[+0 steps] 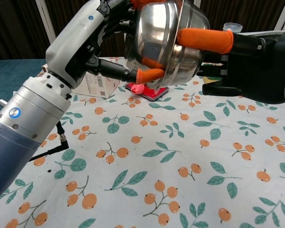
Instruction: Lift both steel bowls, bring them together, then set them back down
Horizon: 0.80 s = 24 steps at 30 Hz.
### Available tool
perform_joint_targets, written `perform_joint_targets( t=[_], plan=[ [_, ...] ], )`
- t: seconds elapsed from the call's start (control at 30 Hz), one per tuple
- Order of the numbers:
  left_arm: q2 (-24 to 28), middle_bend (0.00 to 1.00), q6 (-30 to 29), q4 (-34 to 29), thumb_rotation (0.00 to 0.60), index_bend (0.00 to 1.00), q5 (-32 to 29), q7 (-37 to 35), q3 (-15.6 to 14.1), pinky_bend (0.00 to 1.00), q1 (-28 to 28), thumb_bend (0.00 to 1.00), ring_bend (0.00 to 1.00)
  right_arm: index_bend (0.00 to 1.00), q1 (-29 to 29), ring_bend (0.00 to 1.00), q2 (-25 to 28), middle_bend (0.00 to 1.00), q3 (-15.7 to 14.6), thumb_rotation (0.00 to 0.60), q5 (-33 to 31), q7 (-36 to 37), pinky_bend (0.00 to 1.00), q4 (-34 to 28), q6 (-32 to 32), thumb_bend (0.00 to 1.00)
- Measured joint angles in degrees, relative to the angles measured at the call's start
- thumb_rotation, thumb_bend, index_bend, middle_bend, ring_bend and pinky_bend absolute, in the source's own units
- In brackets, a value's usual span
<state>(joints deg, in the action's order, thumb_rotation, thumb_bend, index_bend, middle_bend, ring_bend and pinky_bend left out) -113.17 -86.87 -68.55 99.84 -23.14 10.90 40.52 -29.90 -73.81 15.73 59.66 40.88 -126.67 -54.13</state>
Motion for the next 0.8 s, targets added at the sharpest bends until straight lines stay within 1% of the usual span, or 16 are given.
perform_joint_targets(
  t=[0.23, 0.37, 0.6, 0.8],
  plan=[
    [0.0, 0.61, -1.0, 0.1, 0.600, 0.48, 0.3, 0.5, -0.3, 0.69, 0.1, 0.49, 0.48, 1.00, 0.4, 1.00, 0.5, 0.95, 0.5, 0.600, -1.7, -1.0, 1.00, -0.4, -0.7, 0.40],
    [1.4, 0.61, -2.0, -0.6, 0.600, 0.48, 0.7, 0.7, -0.5, 0.69, -0.2, 0.49, 0.48, 1.00, 0.9, 1.00, 1.6, 0.95, 1.3, 0.600, -2.2, 0.4, 1.00, 0.3, -0.3, 0.40],
    [4.5, 0.61, -2.4, -3.2, 0.600, 0.48, 0.6, 1.4, -0.6, 0.69, -0.8, 0.49, 0.48, 1.00, 1.9, 1.00, 3.8, 0.95, 2.8, 0.600, -2.2, 4.6, 1.00, 3.4, 2.2, 0.40],
    [5.0, 0.61, -1.9, -4.0, 0.600, 0.48, 0.5, 2.2, -1.0, 0.69, -0.6, 0.49, 0.48, 1.00, 2.5, 1.00, 4.9, 0.95, 3.5, 0.600, -0.9, 7.1, 1.00, 4.2, 4.4, 0.40]
  ],
)
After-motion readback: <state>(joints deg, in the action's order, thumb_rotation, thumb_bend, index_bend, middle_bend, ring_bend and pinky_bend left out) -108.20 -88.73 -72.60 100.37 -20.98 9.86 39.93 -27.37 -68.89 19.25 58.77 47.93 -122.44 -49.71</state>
